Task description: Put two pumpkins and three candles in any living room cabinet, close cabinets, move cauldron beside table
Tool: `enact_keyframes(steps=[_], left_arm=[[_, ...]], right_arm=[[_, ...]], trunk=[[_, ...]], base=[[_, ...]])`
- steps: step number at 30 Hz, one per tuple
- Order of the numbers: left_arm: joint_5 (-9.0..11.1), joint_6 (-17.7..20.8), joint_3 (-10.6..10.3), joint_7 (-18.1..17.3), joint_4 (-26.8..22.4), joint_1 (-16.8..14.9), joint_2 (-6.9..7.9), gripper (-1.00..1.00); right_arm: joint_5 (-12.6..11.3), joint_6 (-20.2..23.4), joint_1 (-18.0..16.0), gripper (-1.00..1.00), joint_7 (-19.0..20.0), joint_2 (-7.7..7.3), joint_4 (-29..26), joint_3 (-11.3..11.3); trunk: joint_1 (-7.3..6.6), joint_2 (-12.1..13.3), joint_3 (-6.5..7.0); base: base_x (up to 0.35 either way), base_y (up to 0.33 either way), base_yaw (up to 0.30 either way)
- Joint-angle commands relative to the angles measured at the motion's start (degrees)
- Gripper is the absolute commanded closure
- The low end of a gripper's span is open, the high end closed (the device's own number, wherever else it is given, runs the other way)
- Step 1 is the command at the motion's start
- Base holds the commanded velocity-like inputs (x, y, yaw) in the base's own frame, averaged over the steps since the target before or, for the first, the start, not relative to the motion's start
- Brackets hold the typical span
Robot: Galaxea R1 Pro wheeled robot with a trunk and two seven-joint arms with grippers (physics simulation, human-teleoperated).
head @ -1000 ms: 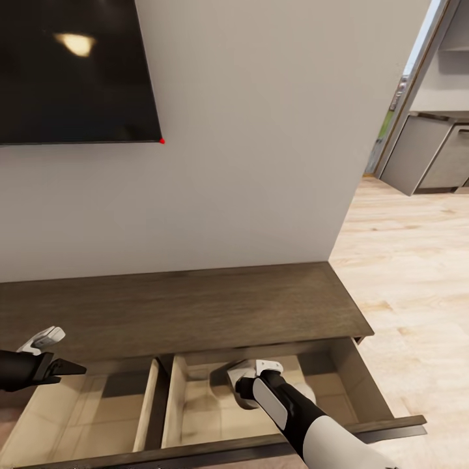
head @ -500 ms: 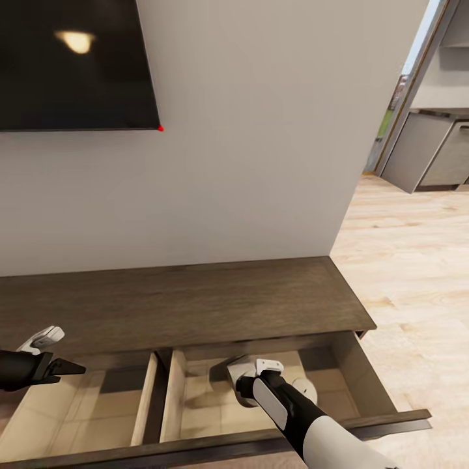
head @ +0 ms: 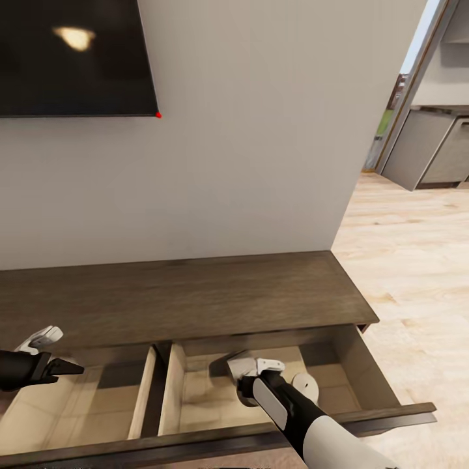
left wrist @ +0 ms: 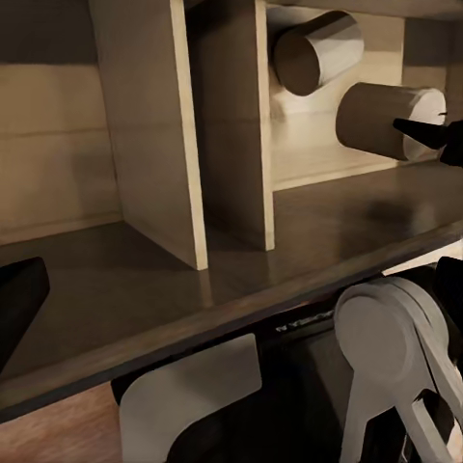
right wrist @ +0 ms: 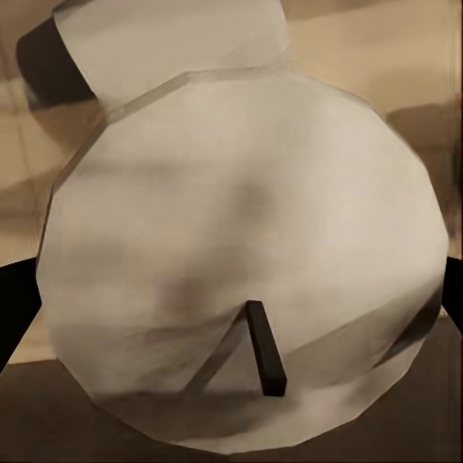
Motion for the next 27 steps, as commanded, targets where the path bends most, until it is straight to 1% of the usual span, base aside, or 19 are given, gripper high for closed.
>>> enact_keyframes(steps=[1, 5, 9, 11, 15, 27], left_arm=[[-0.4, 0.0, -0.3, -0.6, 0.1, -0.2, 0.05, -1.0], [-0.5, 0.0, -0.3, -0.6, 0.1, -0.2, 0.05, -1.0], [-0.5, 0.0, -0.3, -0.6, 0.1, -0.2, 0.05, -1.0], [-0.4, 0.0, -0.3, -0.6, 0.1, -0.2, 0.05, -1.0], [-0.4, 0.0, -0.3, -0.6, 0.1, -0.2, 0.05, -1.0], [-0.4, 0.0, -0.3, -0.6, 0.1, -0.2, -0.04, -1.0]], right_arm=[[-0.6, -0.4, -0.1, 1.0, -1.8, 0.0, -0.2, 0.2], [-0.7, -1.8, -0.1, 1.0, -3.4, 0.0, -0.3, 0.2], [-0.8, -2.2, -0.1, 1.0, -3.7, 0.0, -0.3, 0.2], [-0.8, -2.3, -0.1, 1.0, -3.7, 0.0, -0.3, 0.2], [-0.8, -2.3, -0.1, 1.0, -3.7, 0.0, -0.3, 0.2], [-0.8, -2.3, -0.1, 1.0, -3.7, 0.0, -0.3, 0.2]], trunk=[[0.21, -0.4, -0.23], [1.09, -2.0, -0.95], [1.97, -3.7, -1.67], [1.97, -3.7, -1.67], [2.85, -5.3, -2.39], [2.85, -5.3, -2.39]], base=[[0.0, 0.0, 0.0], [0.0, 0.0, 0.0], [0.0, 0.0, 0.0], [0.0, 0.0, 0.0], [0.0, 0.0, 0.0], [0.0, 0.0, 0.0]])
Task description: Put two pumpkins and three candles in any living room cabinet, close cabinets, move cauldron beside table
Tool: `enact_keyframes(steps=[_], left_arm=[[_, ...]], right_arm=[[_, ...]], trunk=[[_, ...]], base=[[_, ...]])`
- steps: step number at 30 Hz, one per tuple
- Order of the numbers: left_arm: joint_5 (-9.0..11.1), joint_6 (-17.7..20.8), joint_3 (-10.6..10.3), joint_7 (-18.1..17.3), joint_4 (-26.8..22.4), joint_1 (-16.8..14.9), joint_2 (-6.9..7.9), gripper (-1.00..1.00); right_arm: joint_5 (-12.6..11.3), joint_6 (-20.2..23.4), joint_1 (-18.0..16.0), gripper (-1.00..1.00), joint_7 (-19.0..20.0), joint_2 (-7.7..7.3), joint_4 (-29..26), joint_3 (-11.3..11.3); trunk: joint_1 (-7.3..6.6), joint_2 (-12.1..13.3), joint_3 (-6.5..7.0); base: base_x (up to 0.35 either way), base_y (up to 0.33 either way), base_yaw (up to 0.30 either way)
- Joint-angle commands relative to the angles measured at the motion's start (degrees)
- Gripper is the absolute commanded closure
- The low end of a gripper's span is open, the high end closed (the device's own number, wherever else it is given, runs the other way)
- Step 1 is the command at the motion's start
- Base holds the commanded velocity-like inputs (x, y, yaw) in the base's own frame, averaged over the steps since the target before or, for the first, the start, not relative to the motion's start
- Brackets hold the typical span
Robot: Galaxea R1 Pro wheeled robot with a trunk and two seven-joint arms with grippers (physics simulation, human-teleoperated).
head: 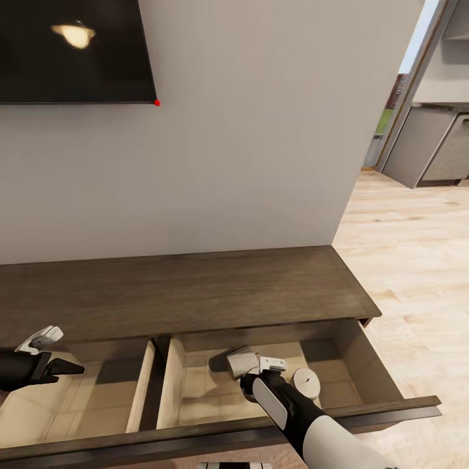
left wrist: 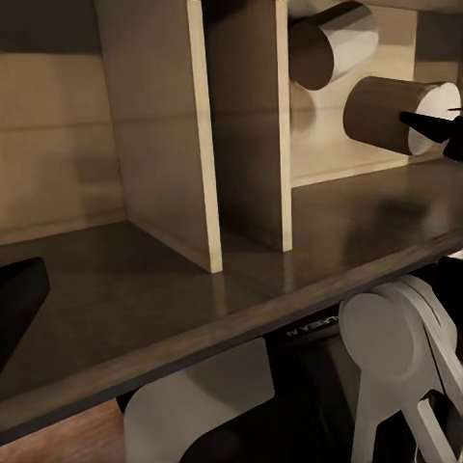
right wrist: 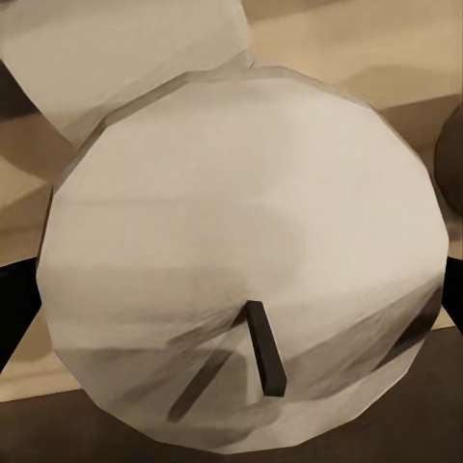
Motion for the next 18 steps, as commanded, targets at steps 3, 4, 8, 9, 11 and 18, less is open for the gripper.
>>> enact_keyframes(steps=[3, 4, 8, 9, 11, 18], left_arm=[[-0.4, 0.0, -0.2, -0.6, 0.1, -0.2, 0.05, -1.0], [-0.4, 0.0, -0.2, -0.6, 0.1, -0.2, 0.05, -1.0], [-0.4, 0.0, -0.2, -0.6, 0.1, -0.2, 0.05, -1.0], [-0.4, 0.0, -0.2, -0.6, 0.1, -0.2, 0.05, -1.0], [-0.4, 0.0, -0.2, -0.6, 0.1, -0.2, 0.05, -1.0], [-0.4, 0.0, -0.2, -0.6, 0.1, -0.2, 0.05, -1.0]], right_arm=[[-0.3, 0.1, 0.0, 1.0, -0.4, 0.0, 0.0, 0.2], [-0.3, 0.1, 0.0, 1.0, -0.4, 0.0, 0.0, 0.2], [-0.4, 0.1, 0.0, -1.0, -0.4, 0.0, 0.0, 0.2], [-0.4, 0.1, 0.0, -1.0, -0.4, 0.0, 0.0, 0.2], [-0.4, 0.1, 0.0, -1.0, -0.3, 0.0, 0.0, 0.2], [-0.4, 0.1, 0.0, -1.0, -0.2, 0.0, -0.1, 0.2]], trunk=[[-0.01, 0.0, -0.05], [-0.01, 0.0, -0.05], [-0.01, 0.0, -0.05], [-0.01, 0.0, -0.05], [-0.01, 0.0, -0.05], [-0.01, 0.0, -0.05]], base=[[0.0, 0.0, 0.0], [0.0, 0.0, 0.0], [0.0, 0.0, 0.0], [0.0, 0.0, 0.0], [0.0, 0.0, 0.0], [0.0, 0.0, 0.0]])
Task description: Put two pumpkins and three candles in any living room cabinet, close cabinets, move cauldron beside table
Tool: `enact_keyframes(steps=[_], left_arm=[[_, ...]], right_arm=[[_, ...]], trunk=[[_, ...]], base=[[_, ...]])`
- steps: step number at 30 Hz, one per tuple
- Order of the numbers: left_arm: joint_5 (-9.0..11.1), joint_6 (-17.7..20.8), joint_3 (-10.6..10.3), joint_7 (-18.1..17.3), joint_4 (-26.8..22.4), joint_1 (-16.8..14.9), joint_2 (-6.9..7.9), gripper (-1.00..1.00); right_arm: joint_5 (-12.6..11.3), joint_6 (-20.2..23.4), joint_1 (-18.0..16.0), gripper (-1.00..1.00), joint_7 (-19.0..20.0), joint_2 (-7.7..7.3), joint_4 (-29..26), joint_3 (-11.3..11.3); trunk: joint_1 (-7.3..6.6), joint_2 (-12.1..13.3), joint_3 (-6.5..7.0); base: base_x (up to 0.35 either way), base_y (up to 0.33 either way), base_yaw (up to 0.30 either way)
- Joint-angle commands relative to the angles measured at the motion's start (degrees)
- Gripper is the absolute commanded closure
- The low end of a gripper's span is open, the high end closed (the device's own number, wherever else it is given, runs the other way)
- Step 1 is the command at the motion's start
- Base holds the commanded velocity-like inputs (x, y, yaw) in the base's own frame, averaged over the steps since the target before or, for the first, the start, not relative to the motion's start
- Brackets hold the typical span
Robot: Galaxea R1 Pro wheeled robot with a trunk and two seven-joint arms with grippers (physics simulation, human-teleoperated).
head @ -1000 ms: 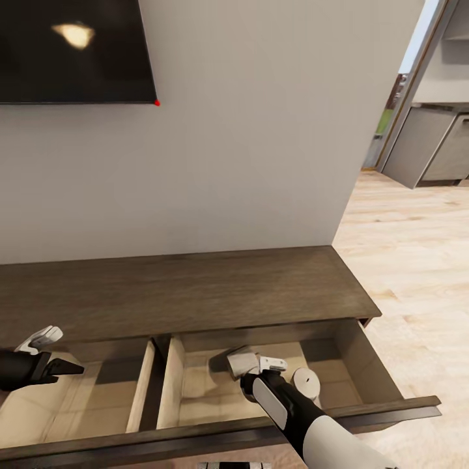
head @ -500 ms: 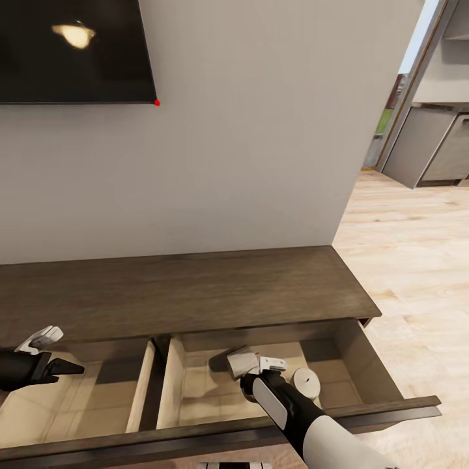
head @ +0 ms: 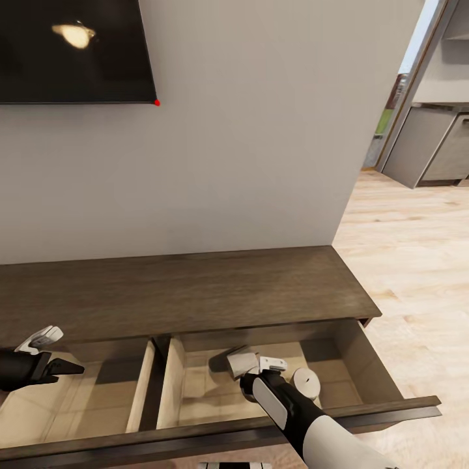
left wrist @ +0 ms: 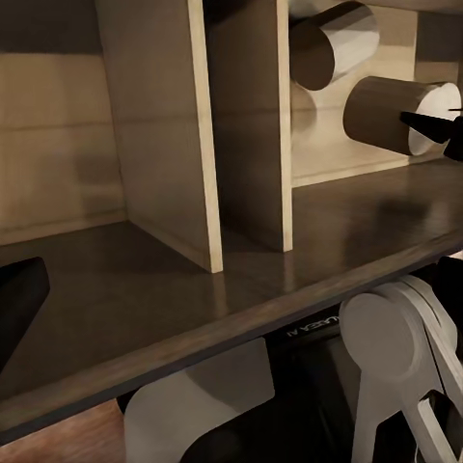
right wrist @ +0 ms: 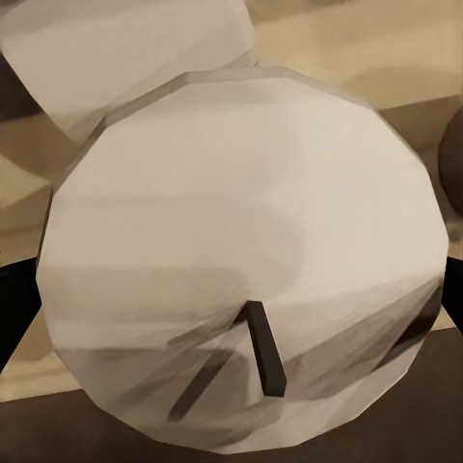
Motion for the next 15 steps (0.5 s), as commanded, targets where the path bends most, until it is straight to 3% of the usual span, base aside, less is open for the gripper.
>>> enact_keyframes(steps=[1, 9, 15], left_arm=[[-0.5, 0.0, -0.2, -0.6, 0.1, -0.2, 0.05, -1.0], [-0.4, 0.0, -0.2, -0.6, 0.1, -0.2, 0.05, -1.0], [-0.5, 0.0, -0.2, -0.6, 0.1, -0.2, -0.02, -1.0]], right_arm=[[-0.3, 0.1, -0.1, -1.0, -0.4, 0.0, 0.0, 0.2], [0.0, -1.6, -0.1, -1.0, 0.1, 0.0, -0.1, 0.4], [0.0, -7.9, -0.1, -1.0, 0.1, 0.0, 0.6, 5.8]], trunk=[[-0.01, 0.0, -0.05], [-0.01, 0.0, -0.05], [-0.01, 0.0, -0.05]], base=[[0.0, 0.0, 0.0], [0.0, 0.0, 0.0], [0.0, 0.0, 0.0]])
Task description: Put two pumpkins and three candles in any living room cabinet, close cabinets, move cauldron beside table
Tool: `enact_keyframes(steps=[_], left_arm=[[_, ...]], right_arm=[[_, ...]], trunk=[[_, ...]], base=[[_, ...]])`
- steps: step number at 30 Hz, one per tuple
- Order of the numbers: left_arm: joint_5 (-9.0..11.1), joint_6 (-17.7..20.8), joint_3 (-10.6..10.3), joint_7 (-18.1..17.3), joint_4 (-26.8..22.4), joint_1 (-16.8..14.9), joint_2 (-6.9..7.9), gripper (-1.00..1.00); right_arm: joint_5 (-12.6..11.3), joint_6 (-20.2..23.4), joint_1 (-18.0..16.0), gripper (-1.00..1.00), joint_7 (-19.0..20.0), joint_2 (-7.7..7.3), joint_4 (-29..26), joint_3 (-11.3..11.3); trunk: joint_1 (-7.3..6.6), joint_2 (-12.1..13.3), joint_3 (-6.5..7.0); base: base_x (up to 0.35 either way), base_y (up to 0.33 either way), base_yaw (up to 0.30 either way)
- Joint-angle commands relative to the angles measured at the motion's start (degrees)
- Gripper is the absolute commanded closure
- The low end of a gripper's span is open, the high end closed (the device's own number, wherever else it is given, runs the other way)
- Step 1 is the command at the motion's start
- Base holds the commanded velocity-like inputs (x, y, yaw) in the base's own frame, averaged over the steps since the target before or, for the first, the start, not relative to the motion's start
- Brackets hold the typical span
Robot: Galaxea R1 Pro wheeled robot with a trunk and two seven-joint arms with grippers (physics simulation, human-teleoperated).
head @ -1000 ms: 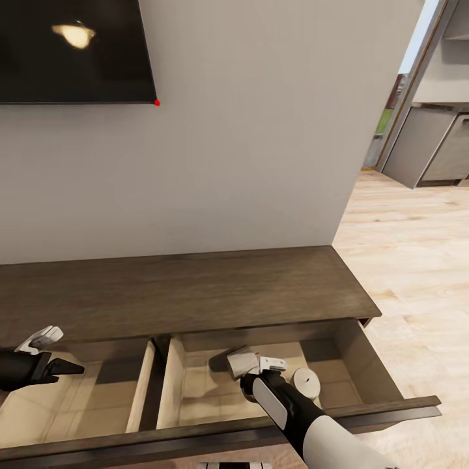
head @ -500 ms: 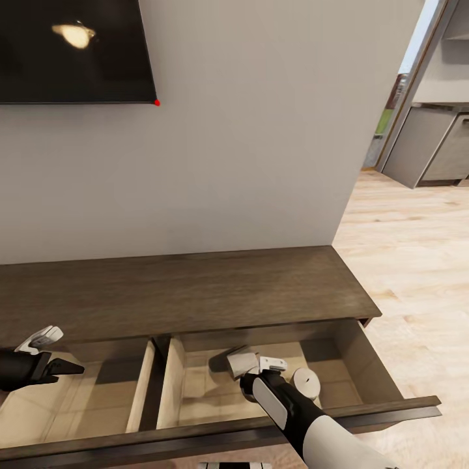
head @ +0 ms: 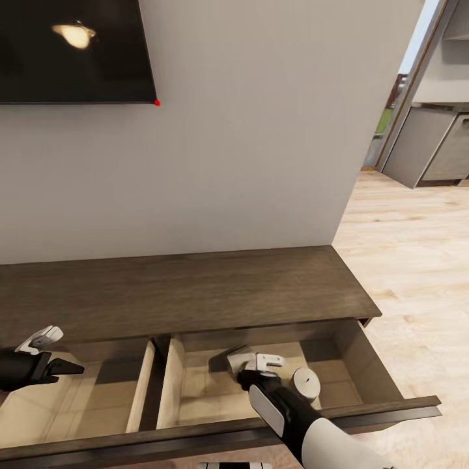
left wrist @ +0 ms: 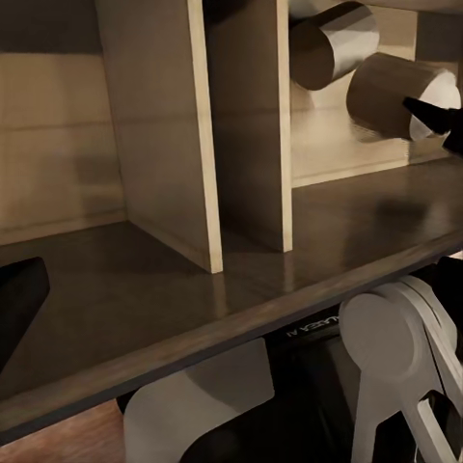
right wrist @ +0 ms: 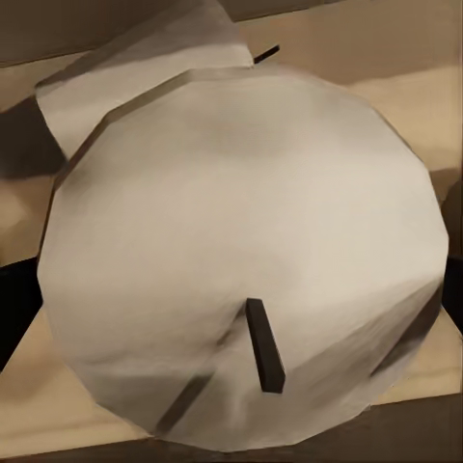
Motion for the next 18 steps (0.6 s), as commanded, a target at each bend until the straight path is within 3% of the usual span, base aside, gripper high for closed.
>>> enact_keyframes(steps=[1, 18], left_arm=[[-0.5, 0.0, -0.2, -0.6, 0.0, -0.2, 0.05, -1.0], [-0.5, 0.0, -0.2, -0.6, 0.0, -0.2, 0.04, -1.0]], right_arm=[[-0.2, -0.4, -0.1, -1.0, -0.5, 0.0, 0.1, 0.8], [-0.7, -0.2, -0.1, -1.0, -1.0, 0.0, 0.6, 2.0]], trunk=[[-0.01, 0.0, -0.05], [-0.01, 0.0, -0.05]], base=[[0.0, 0.0, 0.0], [0.0, 0.0, 0.0]])
